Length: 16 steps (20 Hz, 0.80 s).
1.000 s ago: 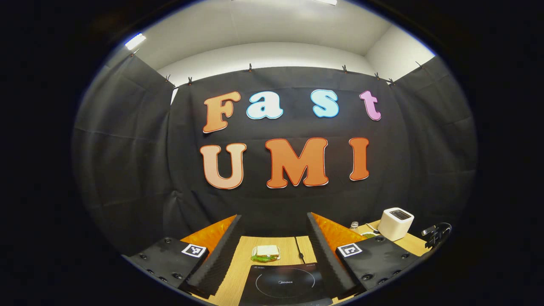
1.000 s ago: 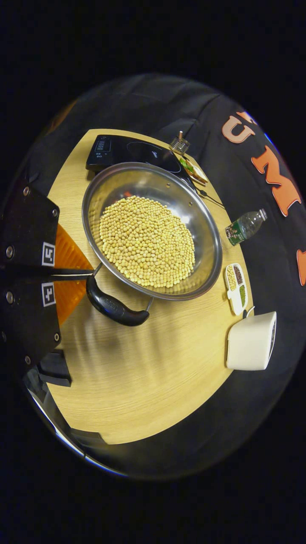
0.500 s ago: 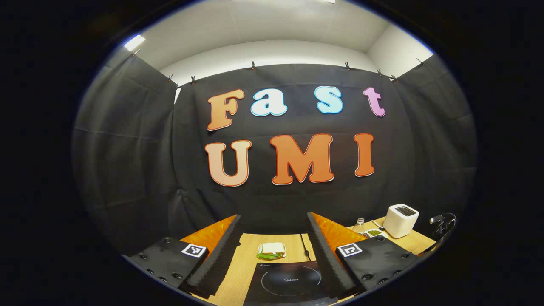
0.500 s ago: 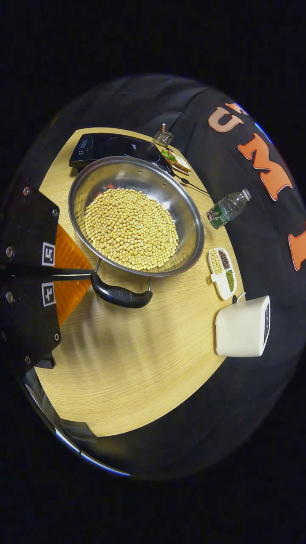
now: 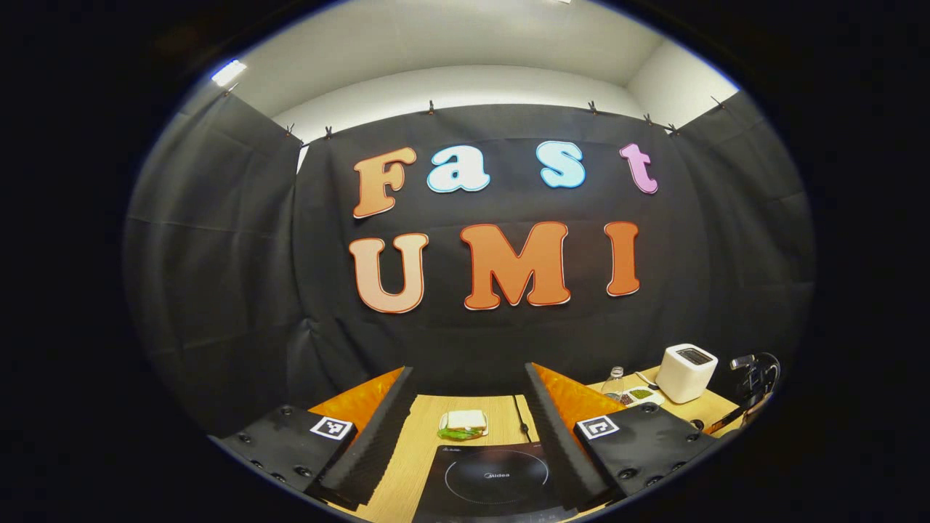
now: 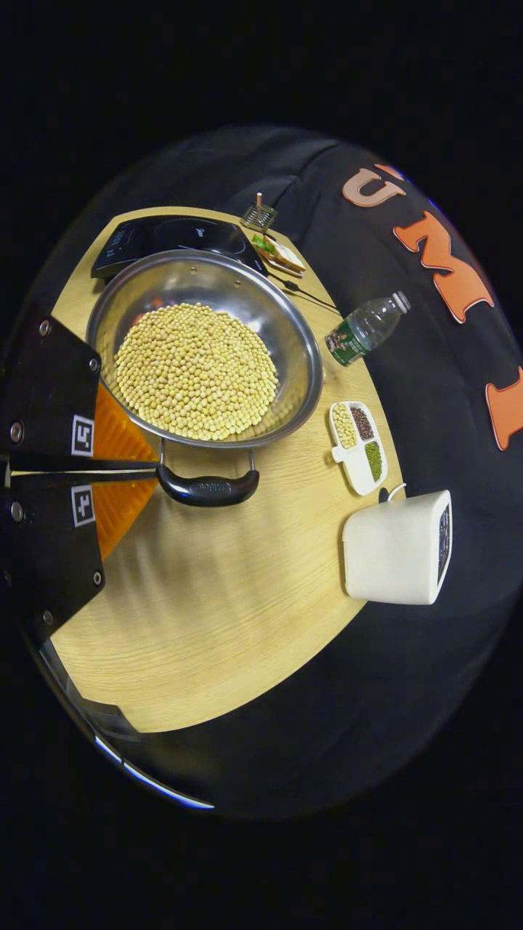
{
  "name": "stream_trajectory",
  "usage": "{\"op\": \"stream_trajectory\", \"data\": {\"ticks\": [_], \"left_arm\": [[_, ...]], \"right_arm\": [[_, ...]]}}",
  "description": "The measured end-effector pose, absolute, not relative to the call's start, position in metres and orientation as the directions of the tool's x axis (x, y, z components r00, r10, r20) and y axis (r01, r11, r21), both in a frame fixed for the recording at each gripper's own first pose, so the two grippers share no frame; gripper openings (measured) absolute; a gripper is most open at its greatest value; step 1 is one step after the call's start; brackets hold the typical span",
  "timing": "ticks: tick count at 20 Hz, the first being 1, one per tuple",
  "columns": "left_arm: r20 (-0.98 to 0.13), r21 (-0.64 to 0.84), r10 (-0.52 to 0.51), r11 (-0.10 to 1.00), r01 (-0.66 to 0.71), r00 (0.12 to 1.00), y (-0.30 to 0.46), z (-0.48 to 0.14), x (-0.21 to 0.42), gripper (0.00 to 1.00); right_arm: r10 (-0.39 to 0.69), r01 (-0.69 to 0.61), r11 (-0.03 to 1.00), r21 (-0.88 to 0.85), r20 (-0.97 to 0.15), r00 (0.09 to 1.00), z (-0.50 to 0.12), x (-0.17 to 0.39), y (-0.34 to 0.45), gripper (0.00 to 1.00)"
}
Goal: First push the handle of the pot to place it horizontally, then grasp the pot with both hands and set it on the induction cooktop.
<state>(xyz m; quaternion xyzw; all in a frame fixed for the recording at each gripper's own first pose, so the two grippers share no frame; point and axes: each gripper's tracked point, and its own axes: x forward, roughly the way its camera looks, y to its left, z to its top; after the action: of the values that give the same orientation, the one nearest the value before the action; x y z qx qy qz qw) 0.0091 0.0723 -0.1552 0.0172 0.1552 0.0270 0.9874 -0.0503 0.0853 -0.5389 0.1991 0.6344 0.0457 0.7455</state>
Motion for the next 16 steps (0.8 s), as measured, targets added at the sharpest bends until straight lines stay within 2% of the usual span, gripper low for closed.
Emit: {"op": "stream_trajectory", "data": {"ticks": [10, 14, 16], "left_arm": [[-0.383, -0.009, -0.009, 1.0, 0.006, 0.924, 0.049, -0.2, 0.012, 0.96], [-0.454, -0.033, -0.024, 0.999, 0.01, 0.891, 0.047, -0.236, 0.01, 0.97], [-0.5, -0.048, -0.031, 0.999, 0.009, 0.865, 0.043, -0.256, 0.008, 0.97]], "right_arm": [[0.293, 0.25, 0.902, 0.353, -0.923, 0.249, -0.546, -0.013, 0.078, 0.0], [0.289, 0.233, 0.907, 0.351, -0.921, 0.262, -0.545, -0.012, 0.072, 0.0], [0.274, 0.189, 0.922, 0.337, -0.915, 0.297, -0.537, -0.009, 0.068, 0.0]]}}
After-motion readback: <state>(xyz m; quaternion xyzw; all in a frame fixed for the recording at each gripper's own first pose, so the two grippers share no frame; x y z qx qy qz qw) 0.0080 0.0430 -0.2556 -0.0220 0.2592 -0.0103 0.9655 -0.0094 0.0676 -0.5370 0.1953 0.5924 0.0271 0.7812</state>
